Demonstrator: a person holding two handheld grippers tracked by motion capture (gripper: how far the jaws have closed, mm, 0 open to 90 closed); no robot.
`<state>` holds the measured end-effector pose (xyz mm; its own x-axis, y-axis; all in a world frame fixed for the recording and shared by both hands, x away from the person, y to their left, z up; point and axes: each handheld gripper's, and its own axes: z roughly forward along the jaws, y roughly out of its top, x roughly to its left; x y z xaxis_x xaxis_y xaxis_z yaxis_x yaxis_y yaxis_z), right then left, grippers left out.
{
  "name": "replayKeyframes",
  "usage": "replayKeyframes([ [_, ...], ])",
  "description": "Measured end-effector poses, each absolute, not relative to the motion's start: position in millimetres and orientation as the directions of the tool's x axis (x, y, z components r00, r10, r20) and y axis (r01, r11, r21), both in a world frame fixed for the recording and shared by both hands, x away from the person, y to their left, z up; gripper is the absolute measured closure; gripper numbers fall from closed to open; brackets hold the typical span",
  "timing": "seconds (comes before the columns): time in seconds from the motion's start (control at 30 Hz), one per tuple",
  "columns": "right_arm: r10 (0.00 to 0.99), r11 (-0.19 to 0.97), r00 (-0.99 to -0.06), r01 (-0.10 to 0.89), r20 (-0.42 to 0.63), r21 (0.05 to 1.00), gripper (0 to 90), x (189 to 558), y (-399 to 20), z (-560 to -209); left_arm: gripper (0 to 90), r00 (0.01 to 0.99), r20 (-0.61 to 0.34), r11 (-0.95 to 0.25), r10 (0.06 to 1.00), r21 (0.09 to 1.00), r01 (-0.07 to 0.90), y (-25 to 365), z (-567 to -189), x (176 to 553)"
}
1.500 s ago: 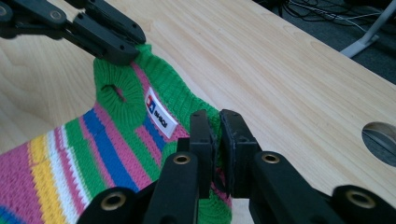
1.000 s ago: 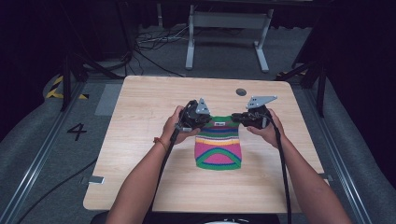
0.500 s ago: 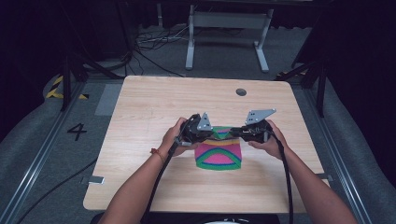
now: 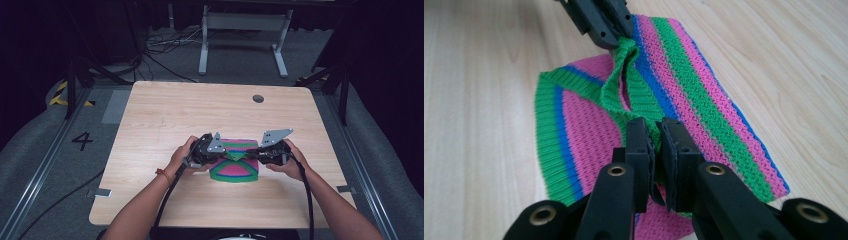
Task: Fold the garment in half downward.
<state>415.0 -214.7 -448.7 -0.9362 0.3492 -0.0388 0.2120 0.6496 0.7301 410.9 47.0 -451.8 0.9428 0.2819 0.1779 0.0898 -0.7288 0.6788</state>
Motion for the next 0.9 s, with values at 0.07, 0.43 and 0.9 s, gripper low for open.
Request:
replayKeyframes([
  [0.07,0.336,0.657,-0.941,0.201,-0.043,0.727,83.2,410,-214,-448,82.6,0.944,0.179,-0.73,0.278,0.678,0.086,48,-451,408],
  [0.43,0.278,0.691,-0.96,0.17,-0.041,0.702,82.9,389,-213,-457,81.6,0.962,0.173,-0.771,0.212,0.635,0.056,43,-460,383],
  [0.9,0.277,0.713,-0.961,0.198,-0.01,0.673,80.0,377,-223,-478,73.0,0.965,0.147,-0.787,0.217,0.611,0.084,47,-476,368],
])
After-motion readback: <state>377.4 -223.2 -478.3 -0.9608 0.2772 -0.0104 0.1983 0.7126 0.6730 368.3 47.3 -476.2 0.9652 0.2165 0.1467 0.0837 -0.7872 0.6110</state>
